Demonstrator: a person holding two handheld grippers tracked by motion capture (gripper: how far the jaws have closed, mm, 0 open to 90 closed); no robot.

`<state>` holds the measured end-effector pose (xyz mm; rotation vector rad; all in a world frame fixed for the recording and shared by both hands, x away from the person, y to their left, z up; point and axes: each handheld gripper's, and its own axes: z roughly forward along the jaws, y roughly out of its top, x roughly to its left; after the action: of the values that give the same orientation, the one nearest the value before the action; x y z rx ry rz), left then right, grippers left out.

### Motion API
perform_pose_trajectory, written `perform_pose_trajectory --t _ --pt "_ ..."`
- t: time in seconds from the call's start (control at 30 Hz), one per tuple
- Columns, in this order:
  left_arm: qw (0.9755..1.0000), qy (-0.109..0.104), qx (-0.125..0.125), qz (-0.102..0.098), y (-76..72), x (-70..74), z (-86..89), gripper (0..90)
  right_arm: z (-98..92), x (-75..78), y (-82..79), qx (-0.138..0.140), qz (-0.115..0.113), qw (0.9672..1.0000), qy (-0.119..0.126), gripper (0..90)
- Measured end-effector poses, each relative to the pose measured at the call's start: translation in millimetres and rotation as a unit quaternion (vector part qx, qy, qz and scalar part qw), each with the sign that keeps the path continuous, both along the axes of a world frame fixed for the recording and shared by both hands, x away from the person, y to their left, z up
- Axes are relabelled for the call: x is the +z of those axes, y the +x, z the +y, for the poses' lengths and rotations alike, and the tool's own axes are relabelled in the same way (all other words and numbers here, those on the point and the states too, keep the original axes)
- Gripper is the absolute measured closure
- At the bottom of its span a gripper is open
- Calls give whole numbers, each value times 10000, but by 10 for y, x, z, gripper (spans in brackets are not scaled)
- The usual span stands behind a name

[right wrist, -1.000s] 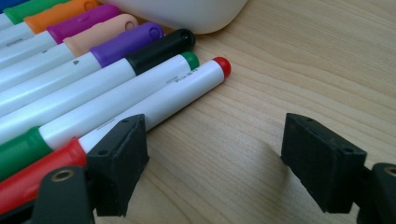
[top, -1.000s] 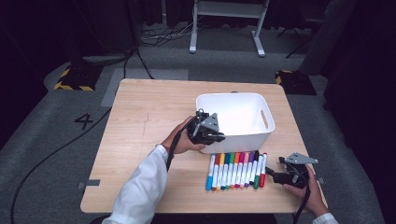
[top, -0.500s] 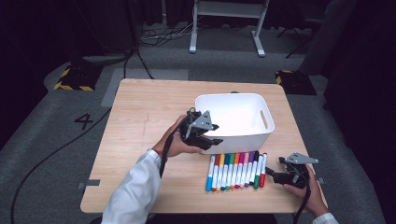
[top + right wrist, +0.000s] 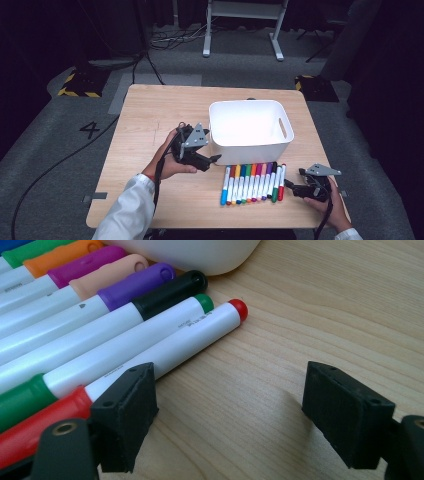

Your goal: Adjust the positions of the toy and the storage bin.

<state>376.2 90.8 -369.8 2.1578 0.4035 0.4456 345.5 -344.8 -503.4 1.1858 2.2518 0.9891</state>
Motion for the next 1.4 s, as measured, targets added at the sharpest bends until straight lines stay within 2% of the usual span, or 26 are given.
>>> perform_pose_trajectory --t 0.03,0.07,0.13,0.2,0.27,0.3,0.37,0.43,0.5,0.63,0.67,0.73,0.83,0.87,0.9,0.97,1.07,1.1,1.2,1.33,1.37,1.4 --pt "9999 18 137 -20 -52 -51 70 154 0 1 -1 -1 0 10000 -5 215" --pt "9999 18 137 -20 -52 -51 70 154 0 1 -1 -1 0 10000 -5 215" --pt "9995 134 283 -53 -112 -139 137 154 -2 2 -1 -7 6 10000 -17 208" --pt "9989 235 400 12 -169 -279 225 154 -7 5 -9 -3 3 10000 -52 205" --pt "9984 270 481 143 -200 -404 288 154 -7 11 -14 7 11 10000 -83 205" --pt "9975 363 565 216 -217 -488 321 154 -6 16 -17 22 13 9999 -105 207" --pt "9970 402 611 261 -224 -543 340 154 -4 22 -24 29 8 9999 -142 213" --pt "9951 476 689 534 -253 -759 419 155 -2 38 -44 112 63 9997 -184 224" --pt "9929 634 755 668 -273 -896 454 156 4 54 -61 99 41 9997 -239 233" --pt "9893 785 872 864 -317 -1101 524 156 -10 117 -100 138 -22 9999 -32 243" --pt "9893 785 872 864 -317 -1101 524 156 -10 117 -100 138 -22 9999 -32 243" --pt "9871 855 947 964 -344 -1196 577 156 -7 160 -133 185 6 9997 183 251" --pt "9864 821 989 1025 -357 -1244 606 156 20 169 -154 271 11 9995 175 251" --pt "9858 868 1005 1026 -356 -1268 619 156 39 171 -165 315 26 9994 162 251" --pt "9859 758 1024 1084 -350 -1286 636 153 81 165 -183 412 62 9991 127 251" --pt "9857 709 1037 1123 -343 -1294 643 153 91 161 -187 437 71 9989 121 251" --pt "9861 502 1034 1198 -323 -1330 662 151 111 152 -195 475 106 9987 167 251" --pt "9844 468 1050 1329 -302 -1333 671 150 123 151 -195 484 103 9986 182 251" --pt "9832 459 1074 1404 -286 -1335 673 138 157 151 -198 505 102 9983 256 250" --pt "9833 468 1083 1389 -281 -1335 673 131 197 136 -197 585 151 9980 203 250" --pt "9832 463 1090 1390 -281 -1336 672 131 206 117 -193 599 163 9981 65 255" --pt "9832 467 1086 1393 -281 -1336 672 131 204 105 -190 582 194 9981 50 258"
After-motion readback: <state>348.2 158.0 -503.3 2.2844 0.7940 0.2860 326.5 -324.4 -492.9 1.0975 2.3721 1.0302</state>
